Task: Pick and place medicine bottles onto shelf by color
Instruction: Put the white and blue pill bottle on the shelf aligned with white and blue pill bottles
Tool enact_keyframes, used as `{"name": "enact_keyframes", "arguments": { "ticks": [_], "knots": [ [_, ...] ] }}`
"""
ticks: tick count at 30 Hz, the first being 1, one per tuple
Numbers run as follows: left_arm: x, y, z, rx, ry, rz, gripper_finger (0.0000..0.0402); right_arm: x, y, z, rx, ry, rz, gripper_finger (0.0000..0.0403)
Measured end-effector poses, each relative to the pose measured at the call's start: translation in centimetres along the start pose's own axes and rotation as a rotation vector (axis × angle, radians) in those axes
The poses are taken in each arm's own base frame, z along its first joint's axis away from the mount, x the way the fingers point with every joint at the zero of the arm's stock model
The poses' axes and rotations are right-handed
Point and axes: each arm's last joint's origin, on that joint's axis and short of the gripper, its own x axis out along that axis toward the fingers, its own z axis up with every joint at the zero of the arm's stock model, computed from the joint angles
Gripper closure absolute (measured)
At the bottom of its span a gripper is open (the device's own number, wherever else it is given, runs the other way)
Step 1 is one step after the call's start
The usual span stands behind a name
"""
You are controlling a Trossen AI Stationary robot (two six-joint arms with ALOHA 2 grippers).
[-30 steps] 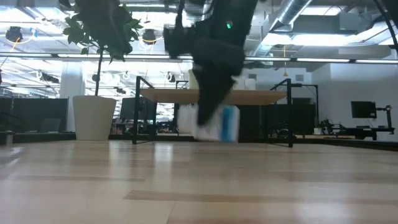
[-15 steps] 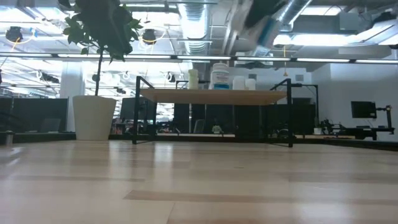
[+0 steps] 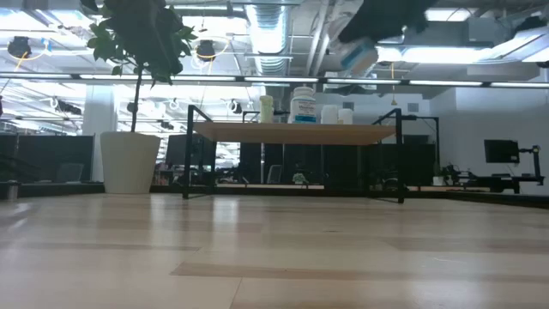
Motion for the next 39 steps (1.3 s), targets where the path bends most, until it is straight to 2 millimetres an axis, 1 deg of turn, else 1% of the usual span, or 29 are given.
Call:
{"name": "enact_keyframes", "arguments": {
  "ticks": [2, 5, 7, 9, 13, 16, 20, 23, 30, 32, 36, 39],
  "knots": [
    [0.0, 0.0, 0.0, 0.001, 0.0, 0.0, 0.0209, 0.9, -0.3, -0.7, 0.038, -0.058, 0.019, 0.026],
    [0.0, 0.0, 0.0, 0.001, 0.0, 0.0, 0.0209, 2.3, -0.9, -1.5, 0.068, -0.17, 0.099, 0.026],
    [0.0, 0.0, 0.0, 0.001, -0.001, 0.0, 0.0209, 3.2, -1.7, -2.0, 0.073, -0.256, 0.16, 0.026],
    [0.0, 0.0, 0.0, 0.001, 0.0, 0.0, 0.0209, 4.1, -2.6, -2.3, 0.08, -0.315, 0.18, 0.0259],
    [0.0, 0.0, 0.0, 0.001, -0.001, 0.0, 0.0209, 6.1, -4.2, -3.1, 0.072, -0.303, 0.174, 0.0259],
    [0.0, 0.0, 0.1, -0.001, -0.006, 0.0, 0.0209, 7.6, -4.9, -3.4, 0.085, -0.306, 0.214, 0.0259],
    [0.0, 0.0, 0.3, -0.002, -0.028, -0.002, 0.0209, 9.7, -5.4, -3.9, 0.119, -0.34, 0.18, 0.0259],
    [0.0, 0.0, 0.3, 0.005, -0.031, -0.002, 0.0209, 11.0, -5.3, -4.5, 0.121, -0.358, 0.185, 0.0259],
    [0.0, 0.0, 0.3, 0.004, -0.031, -0.002, 0.0209, 12.9, -5.1, -5.8, 0.115, -0.379, 0.167, 0.0258],
    [0.0, 0.0, 0.3, 0.004, -0.031, -0.002, 0.0209, 13.2, -5.3, -5.8, 0.113, -0.399, 0.15, 0.0258],
    [0.0, 0.0, 0.3, 0.005, -0.03, -0.002, 0.0209, 13.9, -5.8, -6.3, 0.098, -0.369, 0.134, 0.0258],
    [0.0, 0.0, 0.3, 0.005, -0.031, -0.002, 0.0209, 14.2, -6.3, -6.3, 0.101, -0.375, 0.124, 0.0258]
  ]
}}
